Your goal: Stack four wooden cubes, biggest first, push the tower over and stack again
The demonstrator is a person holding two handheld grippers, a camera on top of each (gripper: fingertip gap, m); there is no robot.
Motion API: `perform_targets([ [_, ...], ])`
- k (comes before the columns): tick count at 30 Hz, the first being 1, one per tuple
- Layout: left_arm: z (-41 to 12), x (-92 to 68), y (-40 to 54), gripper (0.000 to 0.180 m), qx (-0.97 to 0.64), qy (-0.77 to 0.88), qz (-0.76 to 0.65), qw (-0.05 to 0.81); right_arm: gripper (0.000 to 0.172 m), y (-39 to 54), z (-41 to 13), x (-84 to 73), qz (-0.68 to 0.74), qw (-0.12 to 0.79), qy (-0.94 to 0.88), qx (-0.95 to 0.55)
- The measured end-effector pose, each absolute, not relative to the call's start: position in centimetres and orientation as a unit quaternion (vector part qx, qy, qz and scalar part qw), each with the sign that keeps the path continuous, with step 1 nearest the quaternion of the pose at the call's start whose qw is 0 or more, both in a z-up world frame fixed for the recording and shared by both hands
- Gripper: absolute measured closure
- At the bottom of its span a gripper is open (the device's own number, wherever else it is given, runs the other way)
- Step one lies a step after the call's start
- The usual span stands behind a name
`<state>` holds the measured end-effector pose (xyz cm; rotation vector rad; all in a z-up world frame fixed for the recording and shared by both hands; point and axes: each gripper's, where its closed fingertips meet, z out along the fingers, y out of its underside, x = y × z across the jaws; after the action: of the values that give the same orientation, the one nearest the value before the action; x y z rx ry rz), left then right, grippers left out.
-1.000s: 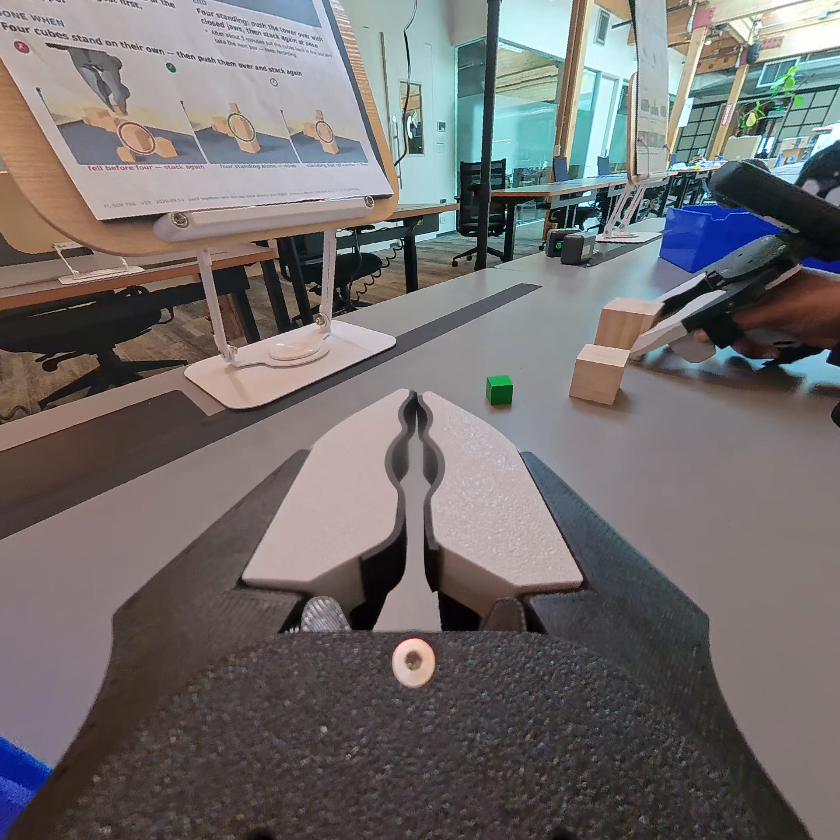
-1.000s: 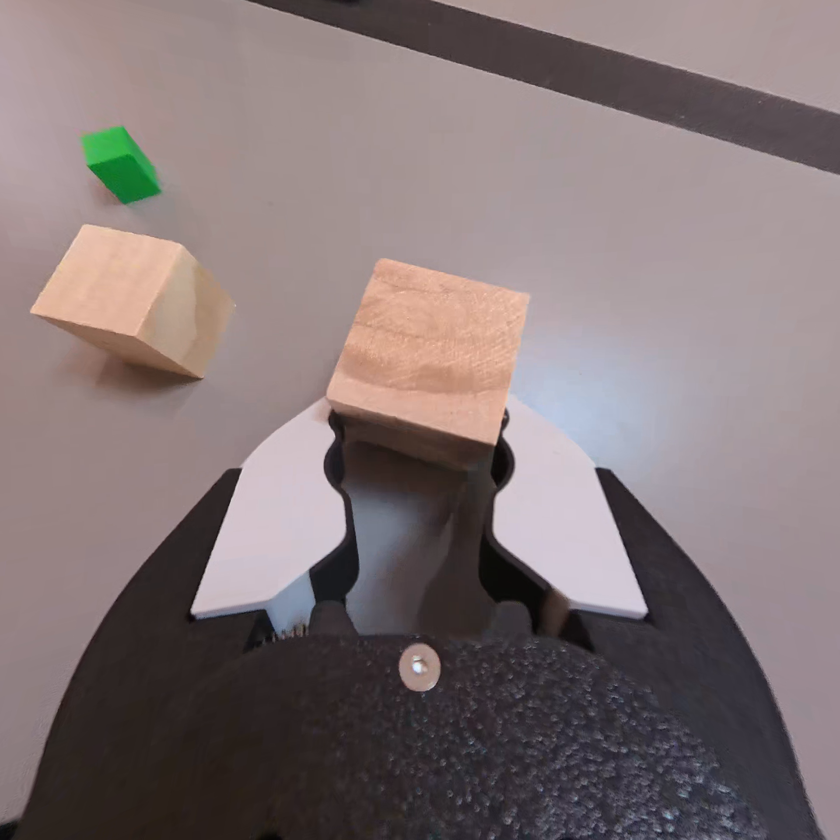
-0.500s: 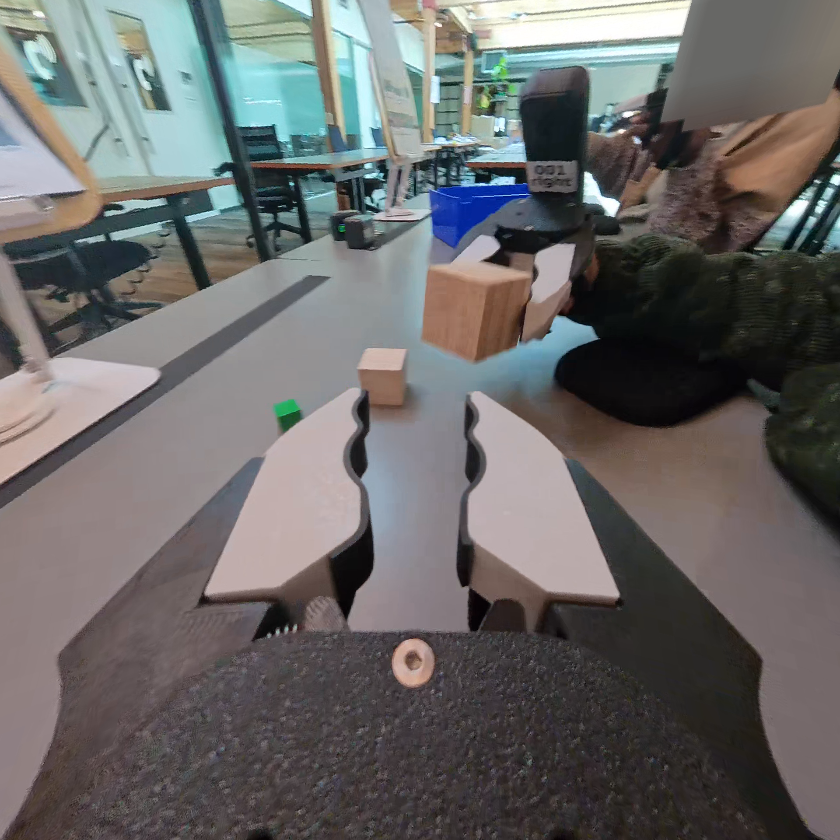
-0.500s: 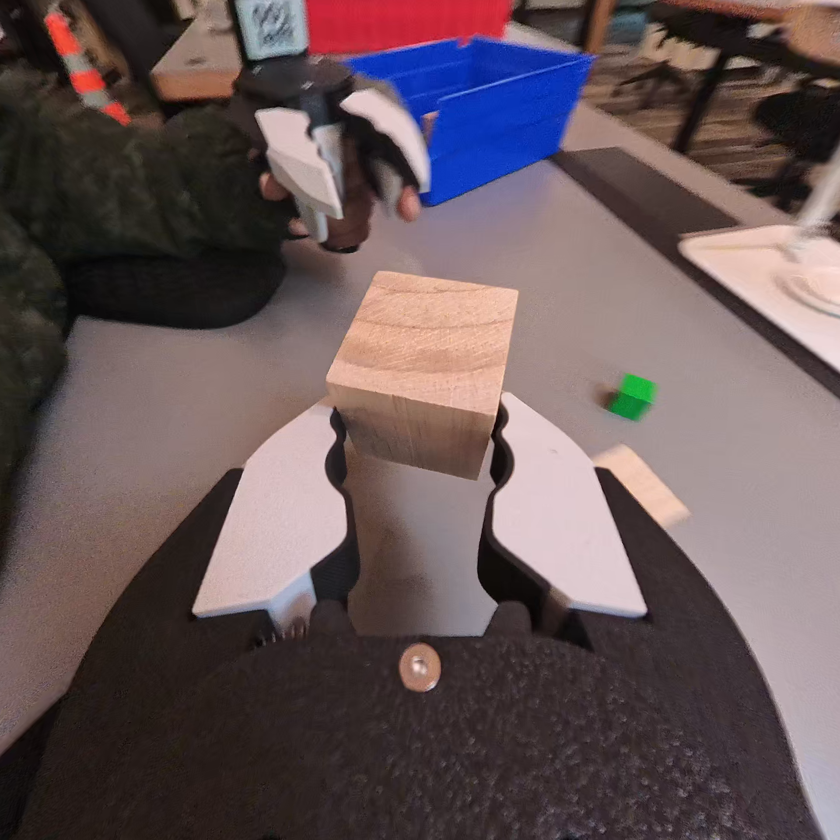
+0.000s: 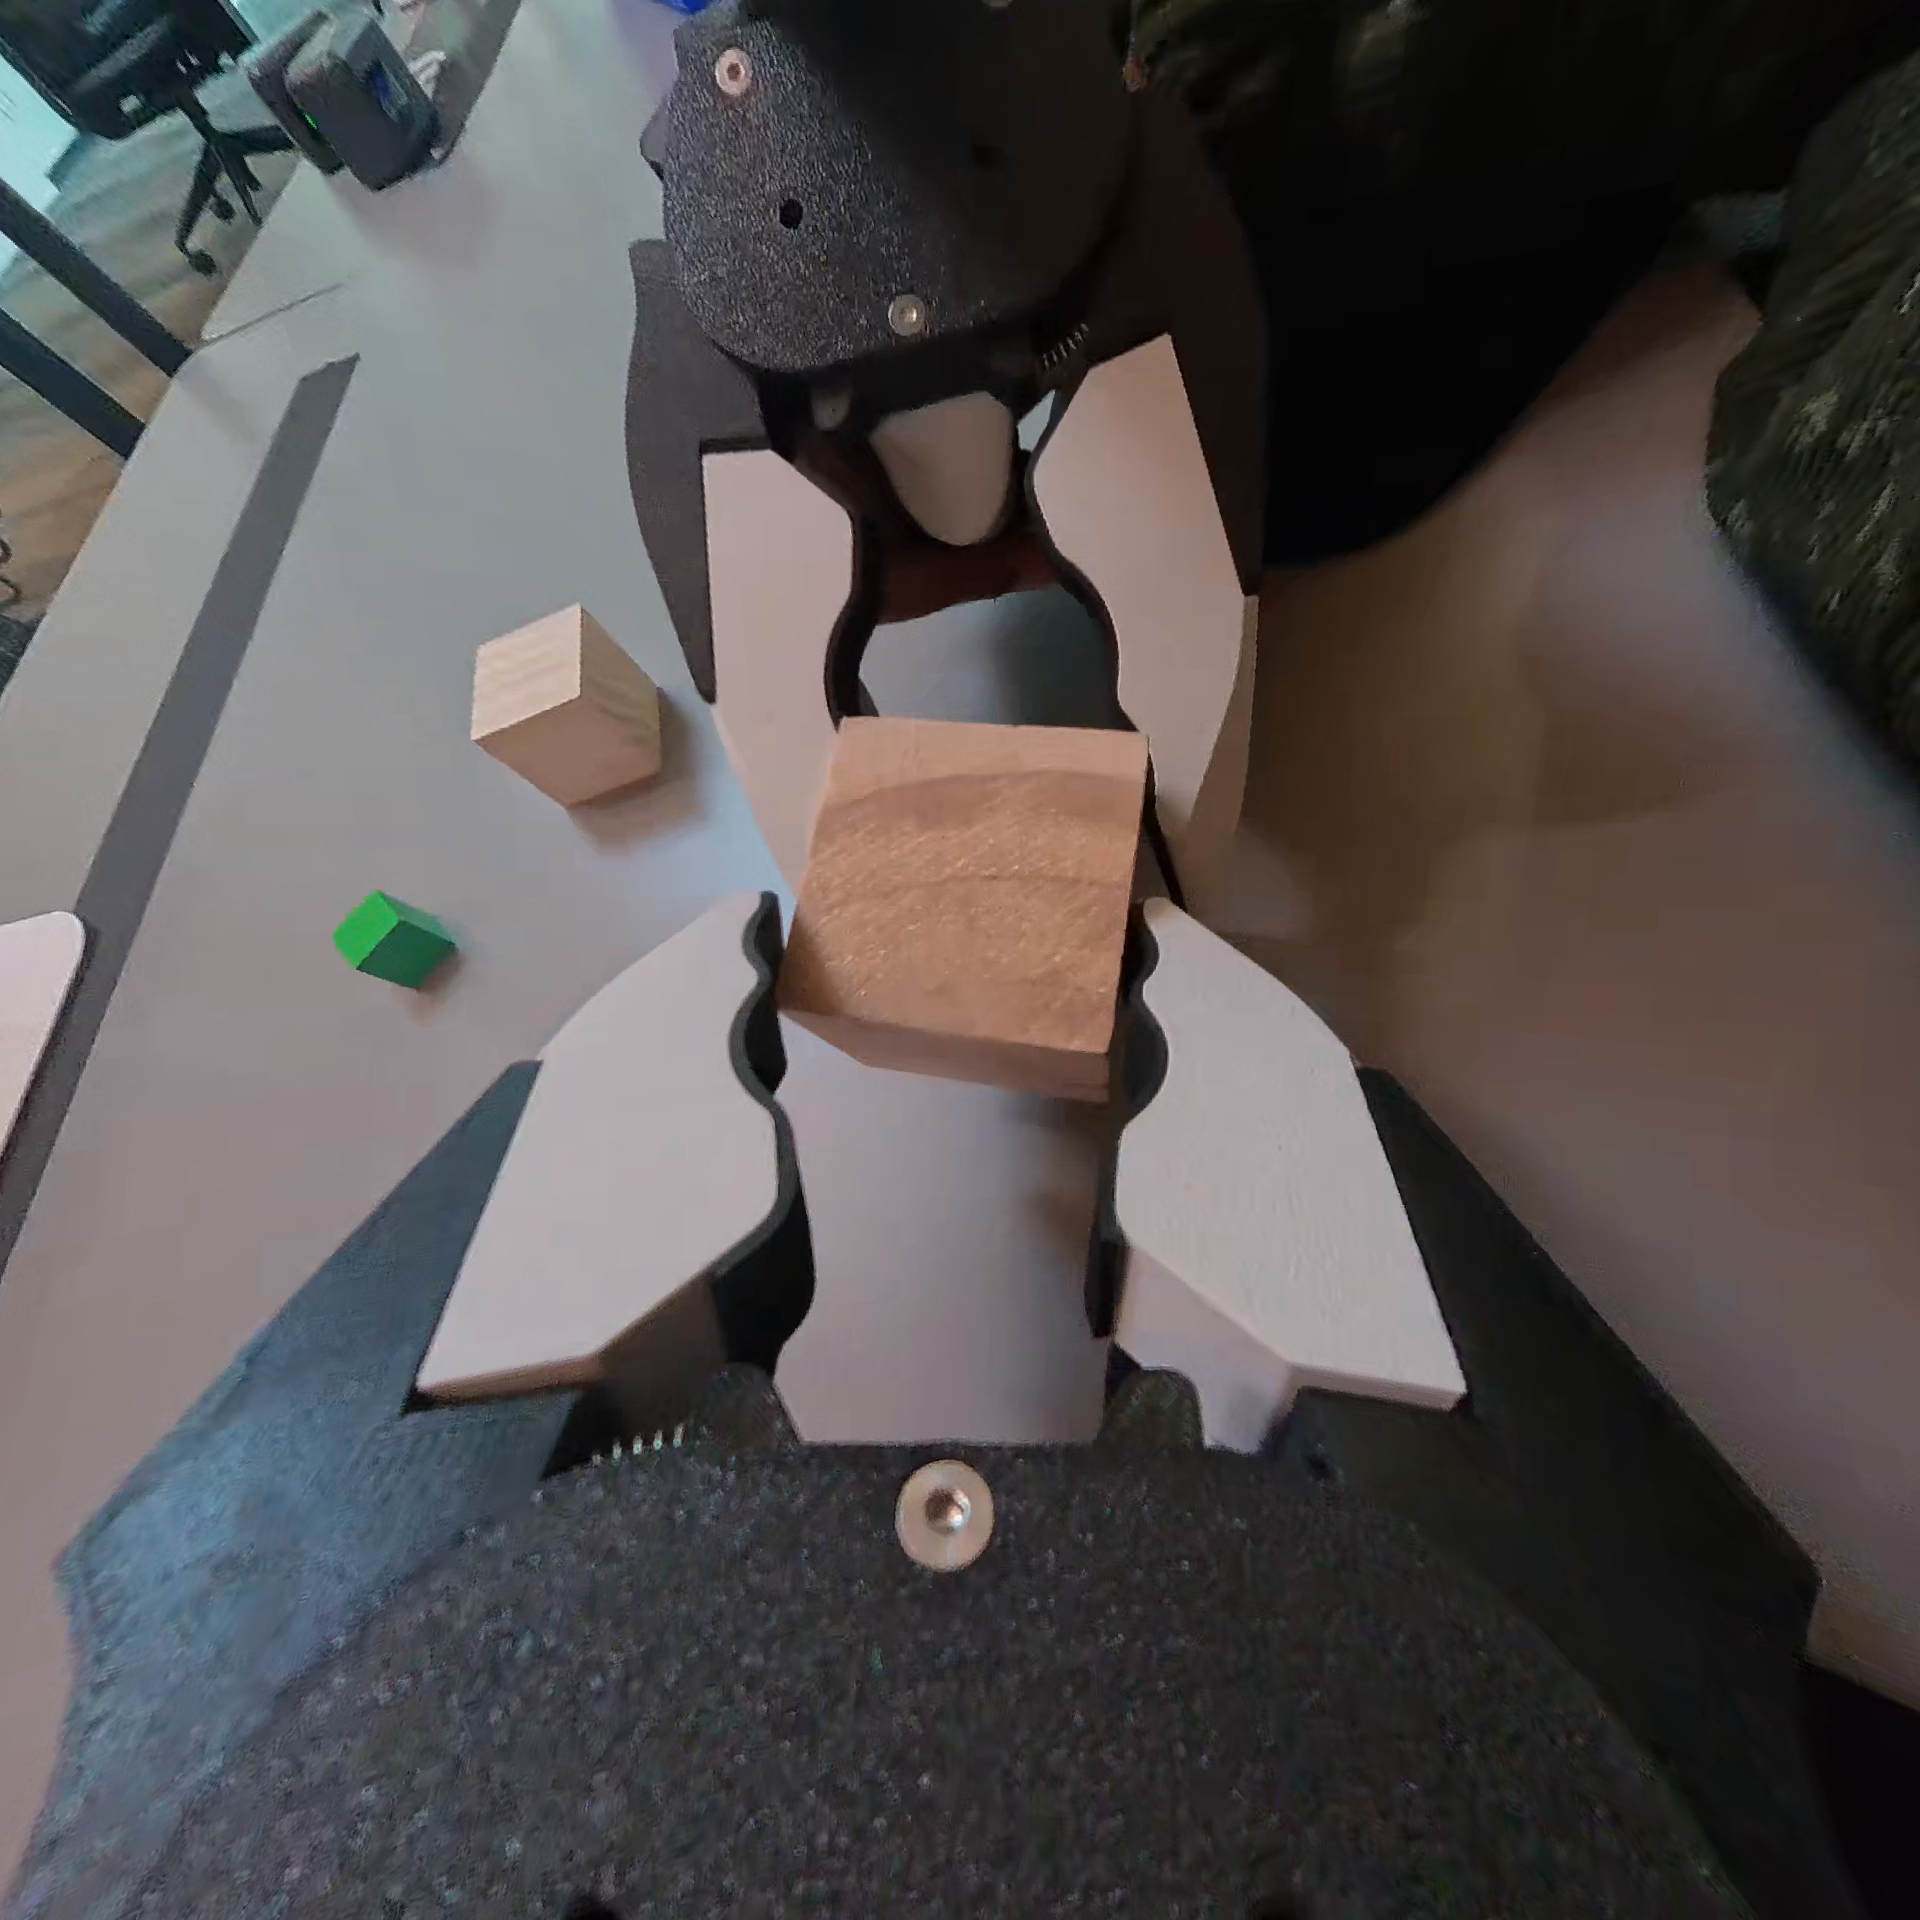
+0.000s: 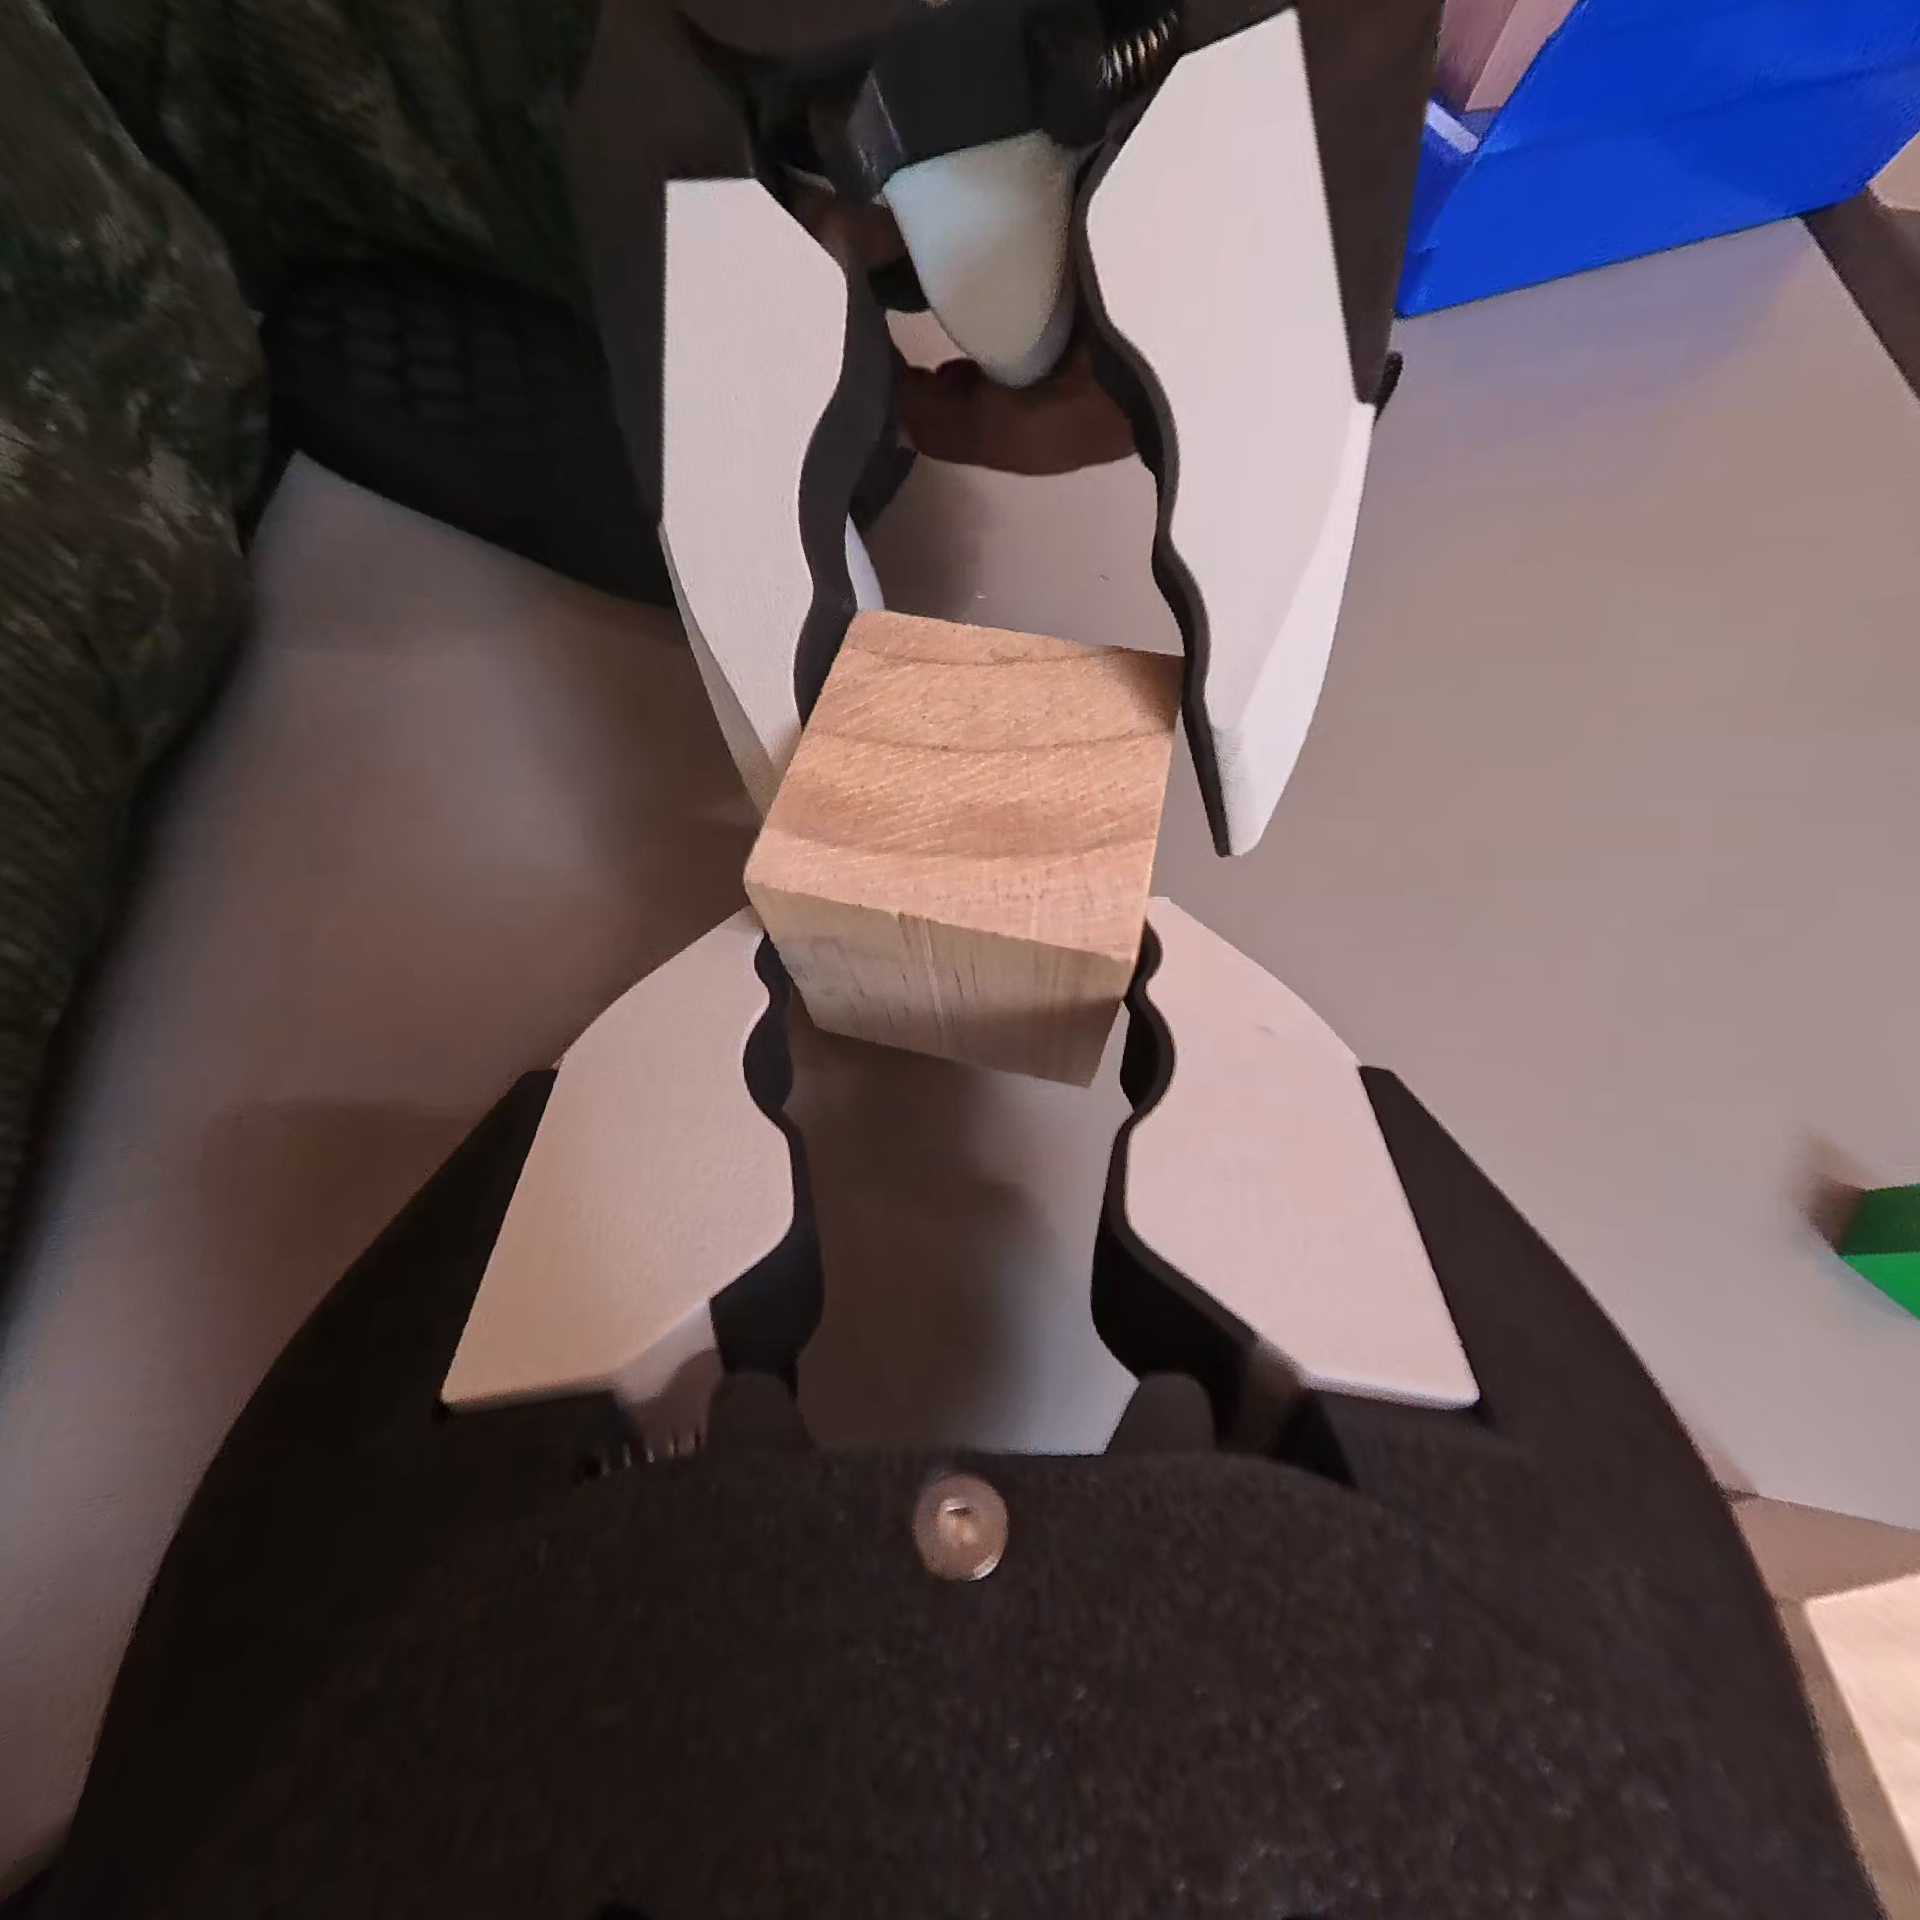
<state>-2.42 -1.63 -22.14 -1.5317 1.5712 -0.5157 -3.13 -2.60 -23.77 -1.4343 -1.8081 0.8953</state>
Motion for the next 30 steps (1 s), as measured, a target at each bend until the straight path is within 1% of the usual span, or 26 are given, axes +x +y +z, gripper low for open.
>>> perform_targets([
  [4, -21.4, -3.3, -1.1, 0.120, -0.624, 0.627, -0.195, 0.424, 0.113, -1.4, -23.0, -3.0, 0.341, 0.349, -0.665, -0.565],
  [9, -20.3, -7.8, 2.7, 0.120, -0.669, 0.580, -0.160, 0.437, 0.106, 3.6, -20.0, 0.1, 0.342, 0.428, -0.573, -0.610],
  [11, -20.8, -9.9, 4.5, 0.120, -0.692, 0.547, -0.171, 0.439, 0.106, 6.0, -19.3, 2.1, 0.327, 0.460, -0.531, -0.633],
  [15, -23.5, -12.6, 6.0, 0.120, -0.715, 0.515, -0.215, 0.420, 0.109, 9.1, -19.0, 5.2, 0.299, 0.492, -0.472, -0.668],
  [18, -24.1, -13.2, 6.0, 0.120, -0.713, 0.507, -0.247, 0.415, 0.113, 10.0, -18.6, 6.0, 0.294, 0.505, -0.451, -0.675],
  [22, -25.5, -14.2, 6.4, 0.120, -0.730, 0.525, -0.202, 0.388, 0.113, 10.2, -18.9, 5.9, 0.281, 0.504, -0.453, -0.679],
  [26, -25.5, -14.3, 6.5, 0.120, -0.724, 0.531, -0.199, 0.394, 0.113, 10.4, -19.1, 6.0, 0.273, 0.506, -0.450, -0.683],
  [30, -25.3, -15.3, 6.7, 0.119, -0.728, 0.533, -0.170, 0.398, 0.113, 11.5, -18.0, 7.0, 0.265, 0.538, -0.414, -0.685],
])
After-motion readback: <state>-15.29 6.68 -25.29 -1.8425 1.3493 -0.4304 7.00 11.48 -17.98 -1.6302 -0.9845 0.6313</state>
